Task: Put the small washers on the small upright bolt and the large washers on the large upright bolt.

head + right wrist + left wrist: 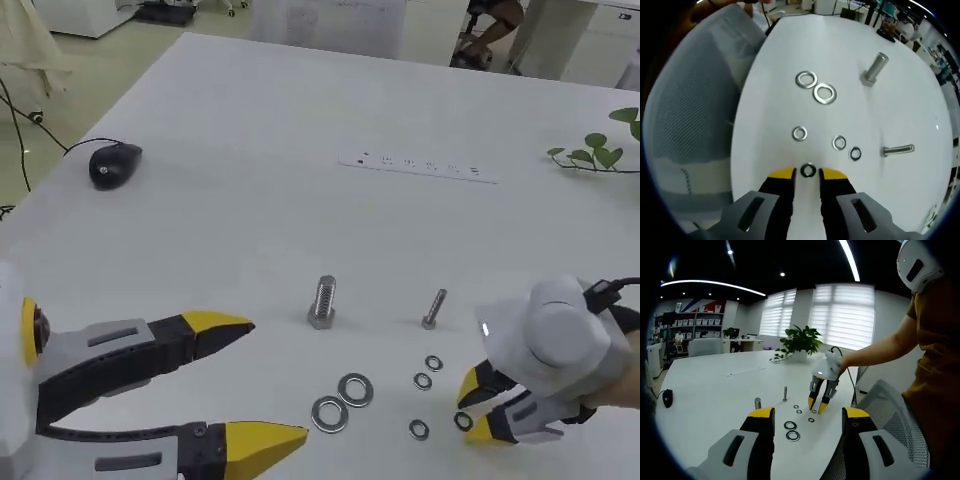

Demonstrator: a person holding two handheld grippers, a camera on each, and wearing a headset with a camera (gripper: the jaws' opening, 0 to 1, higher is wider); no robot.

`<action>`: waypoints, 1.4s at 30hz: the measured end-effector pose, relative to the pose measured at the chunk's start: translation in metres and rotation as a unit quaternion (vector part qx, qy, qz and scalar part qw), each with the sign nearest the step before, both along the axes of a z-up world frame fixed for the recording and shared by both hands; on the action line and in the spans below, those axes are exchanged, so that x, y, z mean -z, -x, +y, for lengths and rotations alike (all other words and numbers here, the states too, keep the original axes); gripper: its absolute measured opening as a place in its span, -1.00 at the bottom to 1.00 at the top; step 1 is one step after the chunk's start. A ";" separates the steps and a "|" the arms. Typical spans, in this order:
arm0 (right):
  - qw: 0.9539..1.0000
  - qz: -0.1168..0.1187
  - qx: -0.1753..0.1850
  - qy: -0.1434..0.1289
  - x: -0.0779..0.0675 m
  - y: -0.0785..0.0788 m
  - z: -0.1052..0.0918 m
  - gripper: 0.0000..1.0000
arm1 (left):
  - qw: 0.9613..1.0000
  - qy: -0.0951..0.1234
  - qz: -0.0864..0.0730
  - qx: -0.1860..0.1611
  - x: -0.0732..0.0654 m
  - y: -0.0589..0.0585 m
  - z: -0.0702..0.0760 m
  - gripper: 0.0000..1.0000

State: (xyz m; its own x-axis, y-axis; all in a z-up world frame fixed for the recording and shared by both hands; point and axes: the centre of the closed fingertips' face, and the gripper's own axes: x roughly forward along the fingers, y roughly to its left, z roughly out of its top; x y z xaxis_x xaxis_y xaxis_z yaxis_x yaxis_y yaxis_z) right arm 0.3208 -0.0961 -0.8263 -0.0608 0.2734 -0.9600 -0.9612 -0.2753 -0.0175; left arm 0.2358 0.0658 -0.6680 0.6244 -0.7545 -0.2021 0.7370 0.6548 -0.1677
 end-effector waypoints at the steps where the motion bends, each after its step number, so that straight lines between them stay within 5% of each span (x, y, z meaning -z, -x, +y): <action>1: 1.000 0.000 0.000 0.002 0.000 0.000 0.000 -0.59 | 1.000 -0.002 0.000 0.000 0.000 0.000 0.000 0.06; 26: 0.999 -0.004 0.038 0.018 0.001 -0.006 0.001 -0.74 | 1.000 -0.006 0.000 0.014 -0.001 0.003 -0.007 0.06; 42: 0.997 0.004 0.073 0.000 -0.006 -0.012 -0.001 -0.76 | 1.000 -0.012 0.004 0.007 -0.001 0.008 -0.003 0.06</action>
